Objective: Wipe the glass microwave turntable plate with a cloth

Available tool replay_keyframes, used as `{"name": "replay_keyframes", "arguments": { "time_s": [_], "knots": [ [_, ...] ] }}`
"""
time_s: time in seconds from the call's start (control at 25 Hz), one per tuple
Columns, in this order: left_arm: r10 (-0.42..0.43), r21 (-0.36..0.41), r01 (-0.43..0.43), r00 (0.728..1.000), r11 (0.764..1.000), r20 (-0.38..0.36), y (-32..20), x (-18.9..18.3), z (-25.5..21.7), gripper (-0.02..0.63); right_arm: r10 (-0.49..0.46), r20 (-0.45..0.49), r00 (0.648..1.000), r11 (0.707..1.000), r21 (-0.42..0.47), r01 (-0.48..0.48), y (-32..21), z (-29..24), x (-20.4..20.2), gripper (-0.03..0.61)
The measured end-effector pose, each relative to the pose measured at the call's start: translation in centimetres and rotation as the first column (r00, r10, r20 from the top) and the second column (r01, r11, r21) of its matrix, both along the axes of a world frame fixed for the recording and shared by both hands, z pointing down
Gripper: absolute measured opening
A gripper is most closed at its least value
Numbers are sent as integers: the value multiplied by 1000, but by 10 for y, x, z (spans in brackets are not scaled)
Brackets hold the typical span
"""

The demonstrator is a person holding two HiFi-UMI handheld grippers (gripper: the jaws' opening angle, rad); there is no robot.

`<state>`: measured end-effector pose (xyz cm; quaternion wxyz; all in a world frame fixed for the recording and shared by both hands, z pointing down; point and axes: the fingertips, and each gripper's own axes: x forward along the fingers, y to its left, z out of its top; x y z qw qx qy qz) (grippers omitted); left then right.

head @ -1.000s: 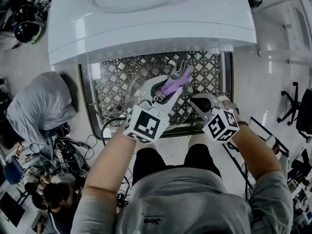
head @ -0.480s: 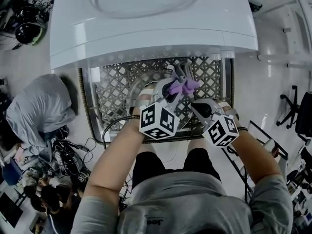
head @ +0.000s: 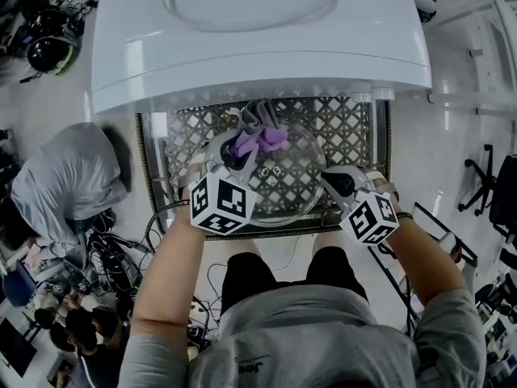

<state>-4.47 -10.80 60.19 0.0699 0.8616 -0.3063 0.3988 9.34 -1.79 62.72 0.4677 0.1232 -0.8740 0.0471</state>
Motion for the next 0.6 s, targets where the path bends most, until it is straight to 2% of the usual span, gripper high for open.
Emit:
{"name": "replay_keyframes", "arguments": {
  "time_s": [0.16, 0.32, 0.4, 0.44, 0.48, 0.52, 0.56, 0.6],
  "knots": [
    [-53, -16, 53, 999, 998, 2, 11, -34, -1, 106, 1, -3, 1000, 1000, -1, -1, 0, 0, 0, 9],
    [-95, -27, 94, 995, 995, -21, 16, -41, -4, 106, 4, -8, 1000, 1000, -1, -4, 0, -1, 1, 9],
    [-111, -45, 109, 992, 993, -63, 16, -33, -12, 106, 1, -11, 1000, 1000, 1, -1, 0, -1, 0, 9],
    [-122, -69, 115, 986, 991, -114, 17, -25, -19, 106, 0, -12, 1000, 1000, 2, 0, 0, -1, -1, 8],
    [-139, -108, 120, 973, 987, -187, 19, -14, -27, 105, -1, -13, 1000, 1000, 3, 1, 1, 0, -1, 9],
    [-166, -165, 123, 946, 979, -277, 21, -1, -36, 105, 0, -12, 1000, 1000, 3, 0, 1, 0, -1, 9],
    [-209, -241, 122, 902, 963, -377, 23, 15, -44, 104, 1, -10, 1000, 1000, 3, -1, 1, 0, 0, 8],
    [-267, -330, 112, 840, 937, -472, 25, 31, -51, 104, 2, -8, 1000, 1000, 3, -2, 1, 0, 0, 9]
  ]
}}
